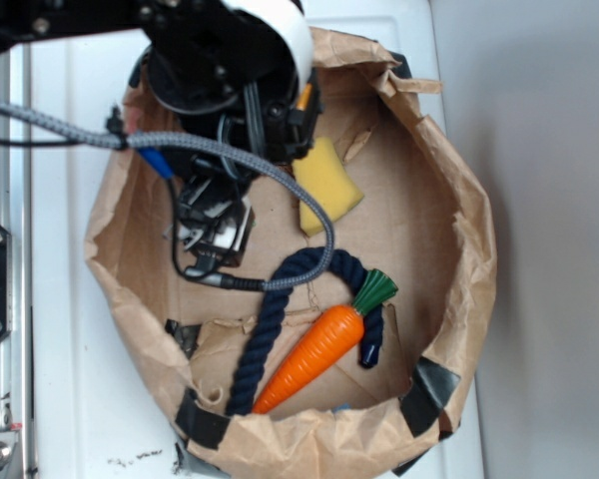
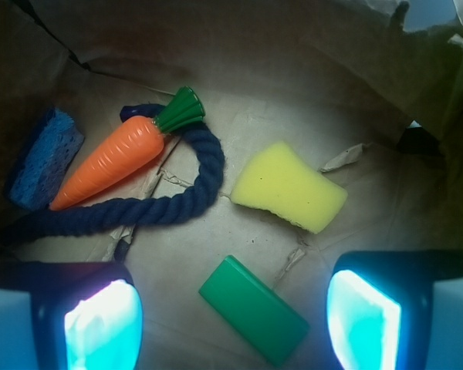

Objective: Grab the green block.

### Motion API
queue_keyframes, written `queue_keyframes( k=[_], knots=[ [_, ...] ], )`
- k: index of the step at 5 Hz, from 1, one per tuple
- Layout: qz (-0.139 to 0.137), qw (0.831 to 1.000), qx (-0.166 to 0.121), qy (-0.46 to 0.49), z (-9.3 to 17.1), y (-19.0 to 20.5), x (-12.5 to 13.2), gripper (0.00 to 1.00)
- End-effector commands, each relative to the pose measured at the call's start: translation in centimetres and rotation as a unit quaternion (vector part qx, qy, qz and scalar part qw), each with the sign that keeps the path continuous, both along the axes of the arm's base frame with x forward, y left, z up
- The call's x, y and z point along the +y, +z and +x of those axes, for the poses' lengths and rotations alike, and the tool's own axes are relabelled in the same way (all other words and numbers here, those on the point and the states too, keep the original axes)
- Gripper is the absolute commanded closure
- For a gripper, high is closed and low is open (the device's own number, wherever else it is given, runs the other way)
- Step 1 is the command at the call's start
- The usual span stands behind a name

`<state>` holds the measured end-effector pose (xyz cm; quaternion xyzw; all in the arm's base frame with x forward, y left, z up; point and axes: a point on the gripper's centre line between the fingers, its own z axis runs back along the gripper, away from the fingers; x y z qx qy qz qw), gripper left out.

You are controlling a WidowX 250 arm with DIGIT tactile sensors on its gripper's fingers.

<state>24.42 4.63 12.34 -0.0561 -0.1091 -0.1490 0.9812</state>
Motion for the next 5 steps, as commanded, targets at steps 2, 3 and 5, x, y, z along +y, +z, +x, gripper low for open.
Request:
queue_keyframes(
  k=[2,3,5],
  knots=[
    [0.093,0.991,-0.028,-0.095,0.7,-3.9,0.2,0.00],
    [0.119,0.979,-0.019,-0.163,-0.6,-4.6,0.8,0.00],
    [0.138,0.968,-0.015,-0.208,-1.3,-4.8,0.9,0.00]
  ],
)
